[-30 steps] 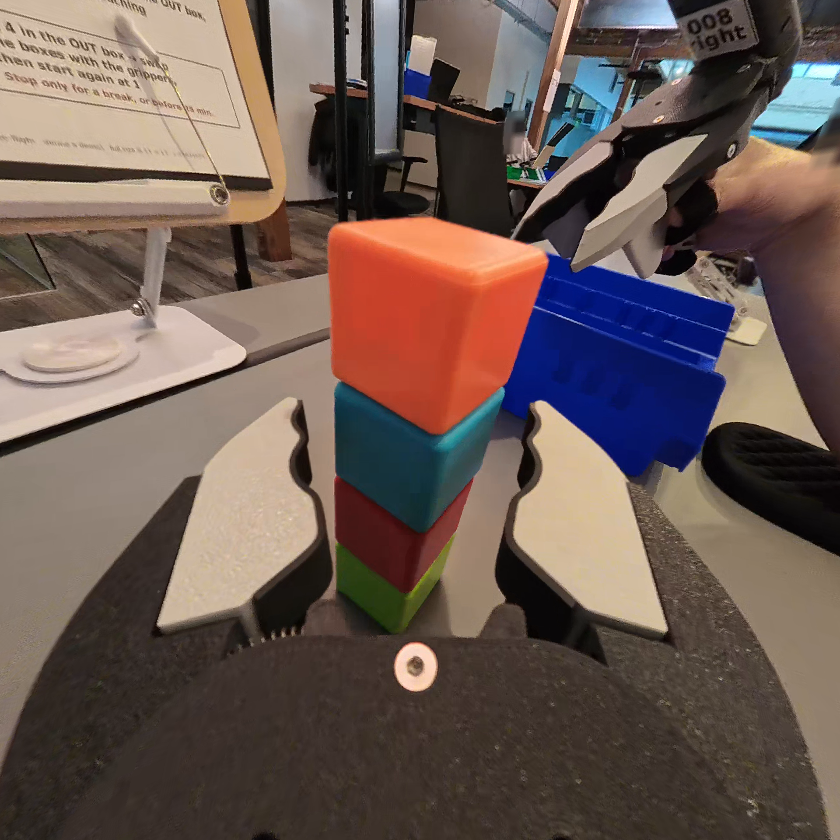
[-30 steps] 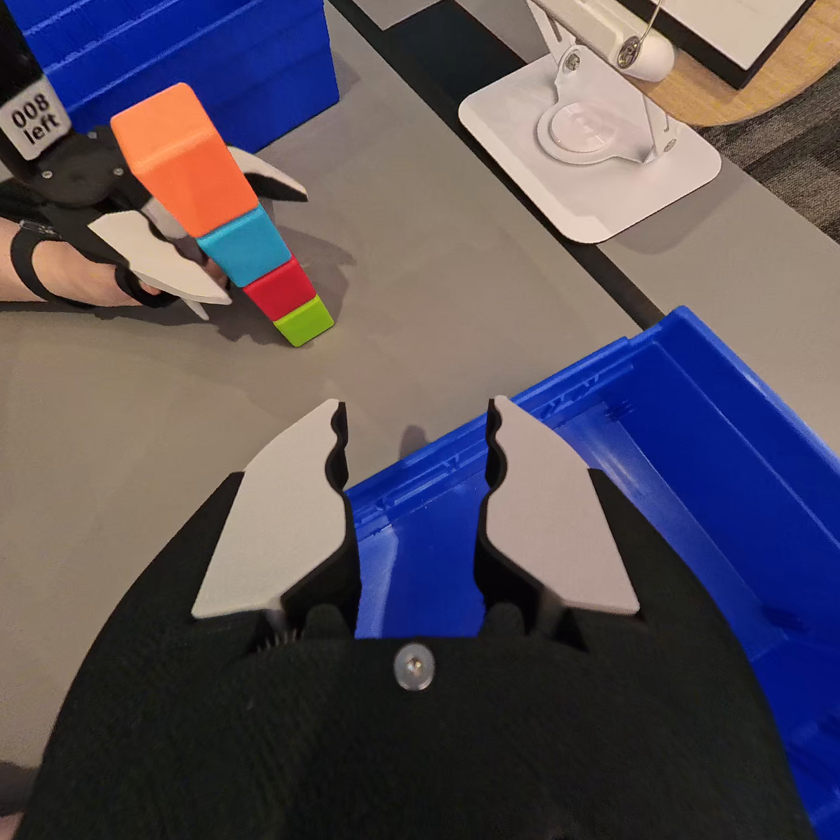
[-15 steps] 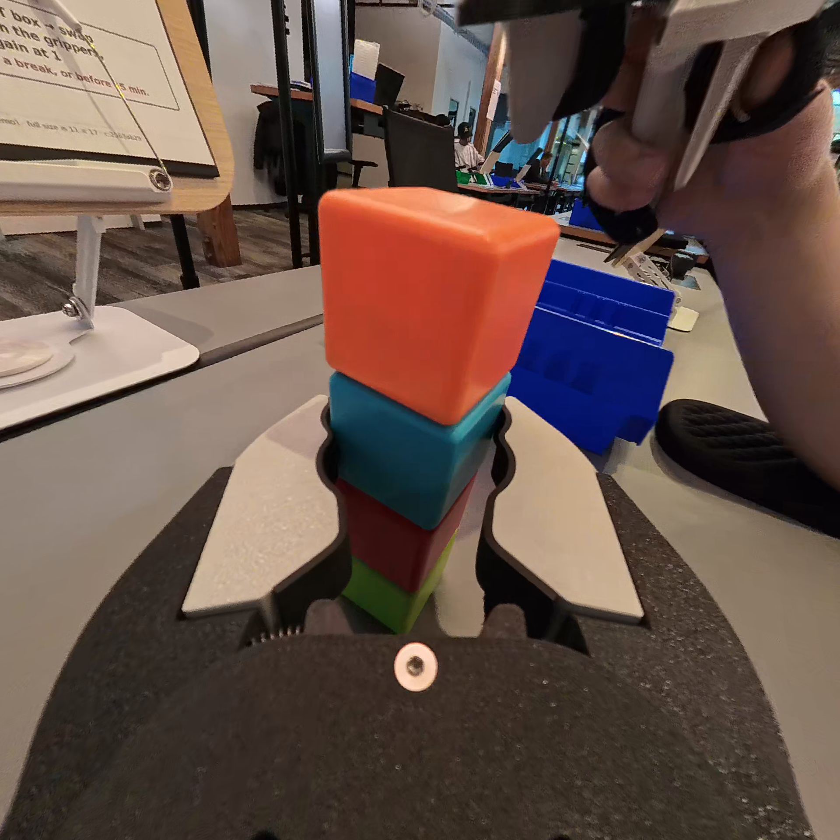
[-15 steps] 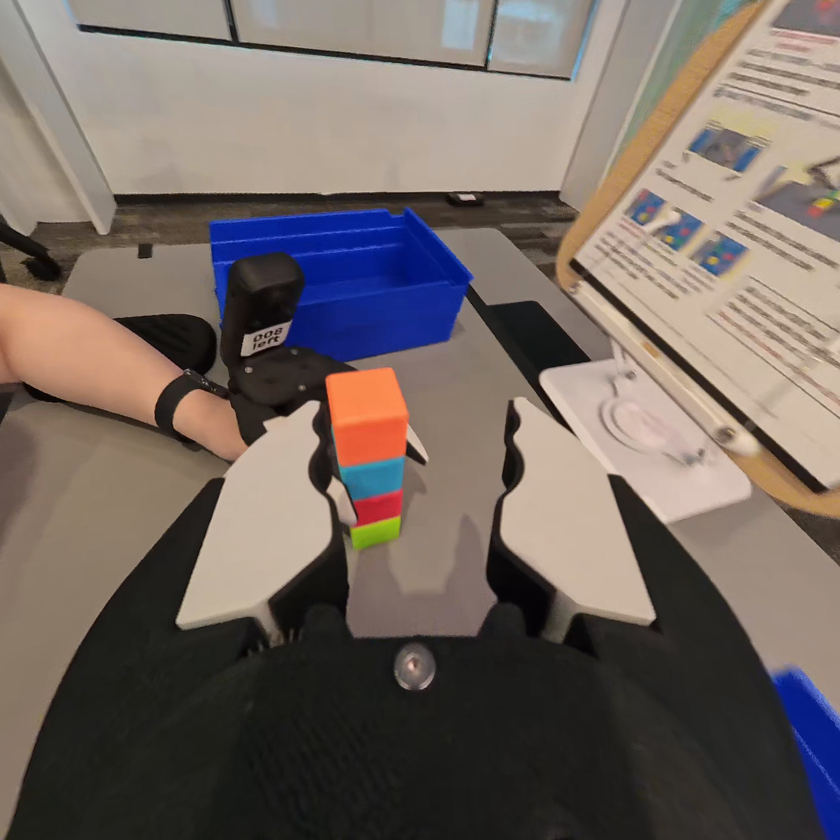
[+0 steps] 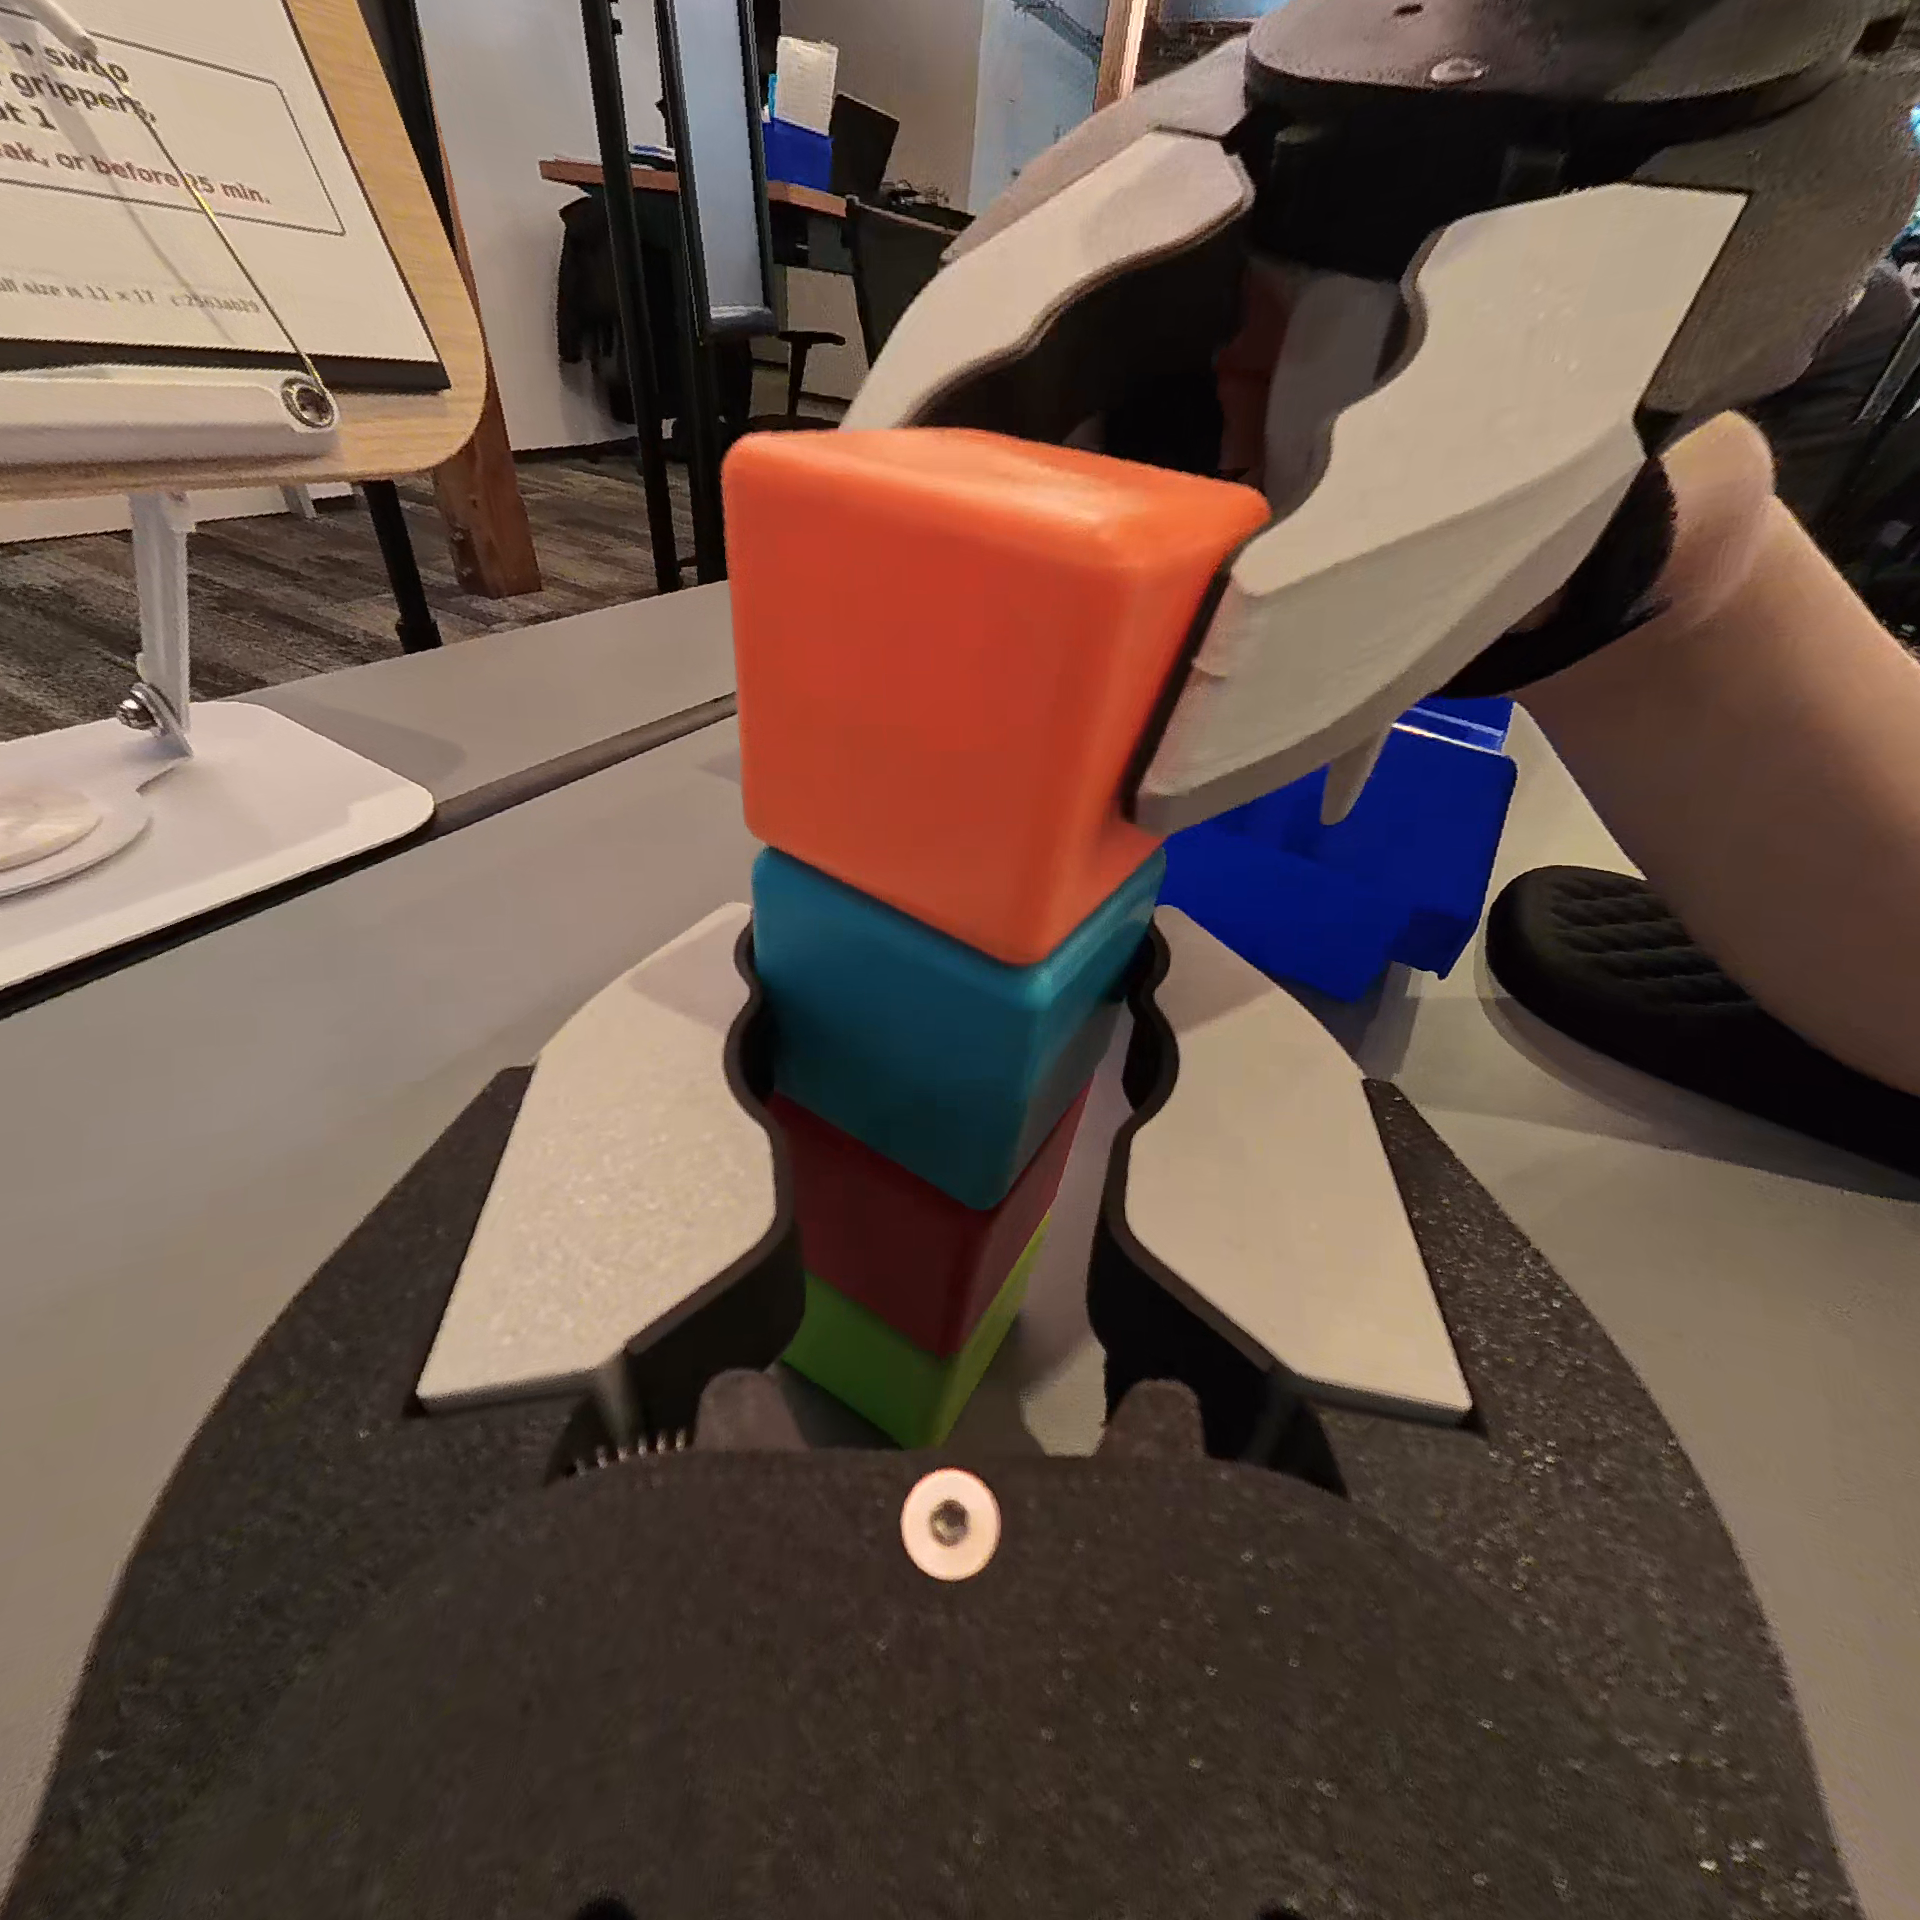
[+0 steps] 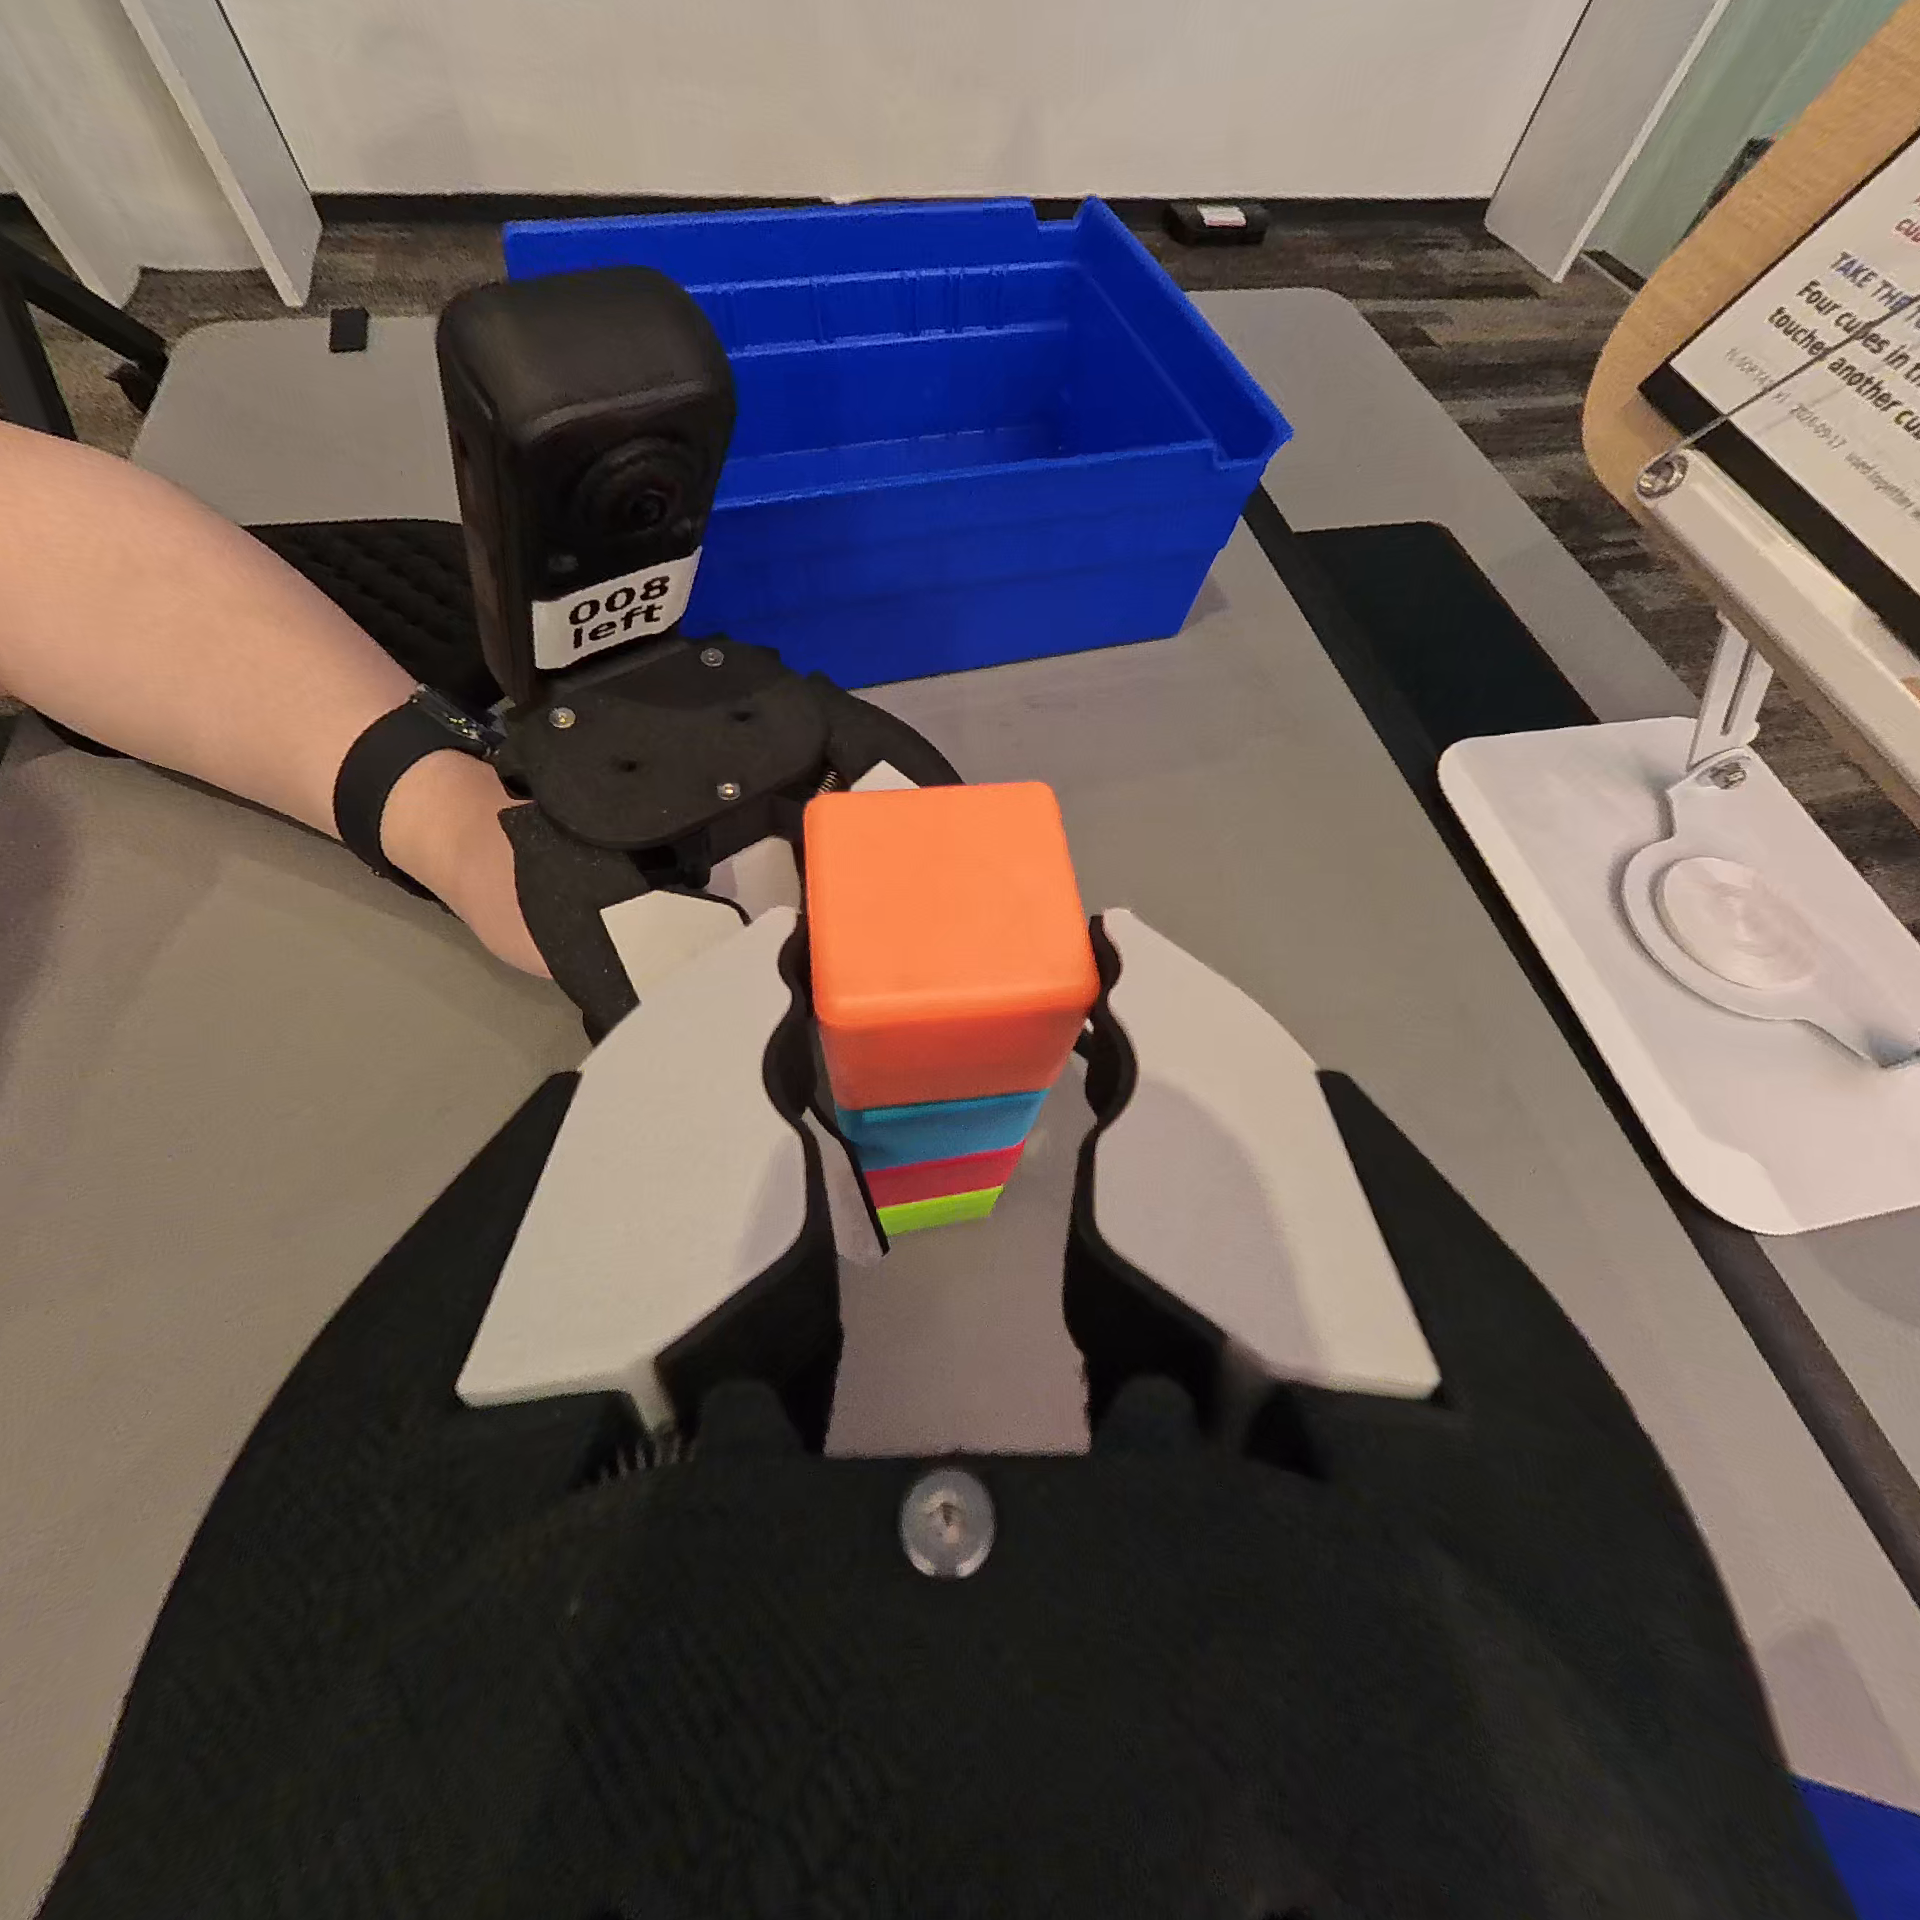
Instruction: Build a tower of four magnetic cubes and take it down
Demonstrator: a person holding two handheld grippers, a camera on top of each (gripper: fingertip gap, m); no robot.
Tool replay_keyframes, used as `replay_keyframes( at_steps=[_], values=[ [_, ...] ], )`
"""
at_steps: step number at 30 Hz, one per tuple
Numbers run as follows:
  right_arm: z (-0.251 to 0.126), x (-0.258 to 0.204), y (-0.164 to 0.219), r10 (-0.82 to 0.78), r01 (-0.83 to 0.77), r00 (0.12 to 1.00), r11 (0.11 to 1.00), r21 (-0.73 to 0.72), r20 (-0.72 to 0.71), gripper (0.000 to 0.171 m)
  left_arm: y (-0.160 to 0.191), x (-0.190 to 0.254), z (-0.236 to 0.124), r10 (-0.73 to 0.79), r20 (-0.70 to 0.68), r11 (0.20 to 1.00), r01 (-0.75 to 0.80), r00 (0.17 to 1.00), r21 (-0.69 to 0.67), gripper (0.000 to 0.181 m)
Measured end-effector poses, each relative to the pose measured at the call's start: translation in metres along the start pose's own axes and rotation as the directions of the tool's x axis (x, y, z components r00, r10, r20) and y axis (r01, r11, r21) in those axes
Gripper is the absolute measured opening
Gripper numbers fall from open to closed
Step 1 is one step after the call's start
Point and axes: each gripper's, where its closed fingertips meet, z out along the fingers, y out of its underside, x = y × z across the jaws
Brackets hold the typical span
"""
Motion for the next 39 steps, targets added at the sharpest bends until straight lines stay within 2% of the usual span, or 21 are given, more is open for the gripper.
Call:
replay_keyframes(
  at_steps=[5,9,11,14,15,17,19,20,22,25,27,33,36,39],
  values=[
    [-0.001,0.002,0.000,0.070,-0.070,0.998,0.997,-0.016,0.003,0.051,0.000,-0.001,0.001,0.003,-0.004,1.000,-0.003,1.000,-0.010,0.066],
    [-0.011,0.005,-0.014,0.112,-0.113,0.993,0.991,0.069,0.021,0.051,0.000,0.000,0.003,0.023,-0.001,0.999,-0.023,1.000,-0.026,0.066],
    [-0.026,0.013,-0.022,0.083,-0.080,0.996,0.992,0.098,-0.032,0.051,0.000,-0.001,0.002,0.006,-0.004,1.000,-0.006,1.000,-0.020,0.066],
    [-0.075,0.049,-0.032,0.079,-0.045,0.971,0.987,0.154,-0.227,0.051,0.000,-0.003,0.002,-0.002,-0.004,1.000,0.002,1.000,-0.017,0.066],
    [-0.100,0.069,-0.031,0.111,-0.054,0.937,0.983,0.177,-0.331,0.051,0.001,-0.003,0.002,-0.002,-0.001,1.000,0.002,1.000,-0.020,0.066],
    [-0.153,0.119,-0.004,0.201,-0.114,0.806,0.976,0.187,-0.556,0.050,0.000,-0.003,0.002,-0.005,0.004,1.000,0.005,1.000,-0.016,0.066],
    [-0.192,0.164,0.053,0.314,-0.268,0.639,0.947,0.180,-0.702,0.050,0.001,-0.003,0.002,-0.005,0.004,1.000,0.005,1.000,-0.017,0.066],
    [-0.200,0.179,0.086,0.359,-0.356,0.580,0.919,0.169,-0.731,0.050,0.001,-0.003,0.002,-0.005,0.005,1.000,0.005,1.000,-0.016,0.066],
    [-0.194,0.193,0.144,0.429,-0.509,0.536,0.851,0.128,-0.727,0.051,0.001,-0.003,0.002,-0.006,0.005,1.000,0.006,1.000,-0.017,0.066],
    [-0.162,0.197,0.182,0.511,-0.595,0.559,0.796,0.113,-0.653,0.051,0.001,-0.003,0.002,-0.007,0.003,1.000,0.007,1.000,-0.021,0.066],
    [-0.143,0.194,0.193,0.515,-0.608,0.604,0.791,0.067,-0.609,0.051,0.001,-0.003,0.002,-0.008,0.002,1.000,0.008,1.000,-0.024,0.066],
    [-0.126,0.188,0.224,0.354,-0.583,0.663,0.797,-0.158,-0.659,0.051,0.001,-0.003,0.003,-0.012,-0.007,0.999,0.012,1.000,-0.032,0.066],
    [-0.129,0.187,0.232,0.296,-0.580,0.671,0.781,-0.231,-0.680,0.063,0.000,-0.001,0.001,-0.012,-0.020,0.999,0.011,1.000,-0.046,0.071],
    [-0.141,0.187,0.225,0.271,-0.567,0.672,0.787,-0.243,-0.689,0.066,0.005,-0.001,-0.004,-0.005,-0.005,0.997,0.005,1.000,-0.082,0.077]
  ],
)
